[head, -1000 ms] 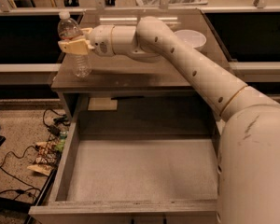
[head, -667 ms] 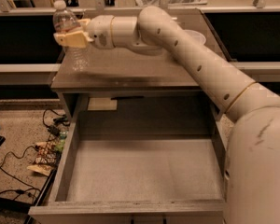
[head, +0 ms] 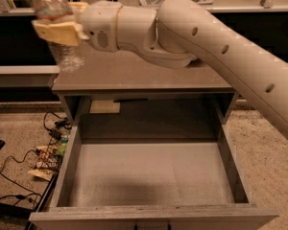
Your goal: Place water bottle into top drawer
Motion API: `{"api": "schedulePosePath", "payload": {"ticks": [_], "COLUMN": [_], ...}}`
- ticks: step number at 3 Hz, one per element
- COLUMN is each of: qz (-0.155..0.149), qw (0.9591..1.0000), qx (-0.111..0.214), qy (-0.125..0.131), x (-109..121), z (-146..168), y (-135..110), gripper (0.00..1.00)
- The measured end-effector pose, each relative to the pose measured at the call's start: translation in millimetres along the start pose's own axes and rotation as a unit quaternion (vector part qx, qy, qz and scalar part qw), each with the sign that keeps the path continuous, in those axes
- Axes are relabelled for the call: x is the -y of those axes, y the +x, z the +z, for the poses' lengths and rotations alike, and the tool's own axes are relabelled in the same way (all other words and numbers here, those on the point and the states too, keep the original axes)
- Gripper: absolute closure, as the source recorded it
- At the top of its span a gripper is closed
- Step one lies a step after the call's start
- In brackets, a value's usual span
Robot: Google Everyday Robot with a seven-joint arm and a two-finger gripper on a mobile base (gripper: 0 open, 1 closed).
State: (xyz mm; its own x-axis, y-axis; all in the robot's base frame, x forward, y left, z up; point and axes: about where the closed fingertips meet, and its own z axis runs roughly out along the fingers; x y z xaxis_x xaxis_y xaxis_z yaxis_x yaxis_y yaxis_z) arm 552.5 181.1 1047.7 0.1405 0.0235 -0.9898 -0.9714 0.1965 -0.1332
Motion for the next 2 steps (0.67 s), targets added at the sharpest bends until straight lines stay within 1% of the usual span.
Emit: {"api": "schedulePosePath", "payload": {"ticks": [1,2], "qz": [0.014,0.049], "qw": [0.9998,0.9973], "qx": [-0.010,-0.055], "qy": [-0.007,0.007], "x": [-73,-125], "z": [-12,-64], "y": [-3,75], "gripper": [1.00,1.00]}}
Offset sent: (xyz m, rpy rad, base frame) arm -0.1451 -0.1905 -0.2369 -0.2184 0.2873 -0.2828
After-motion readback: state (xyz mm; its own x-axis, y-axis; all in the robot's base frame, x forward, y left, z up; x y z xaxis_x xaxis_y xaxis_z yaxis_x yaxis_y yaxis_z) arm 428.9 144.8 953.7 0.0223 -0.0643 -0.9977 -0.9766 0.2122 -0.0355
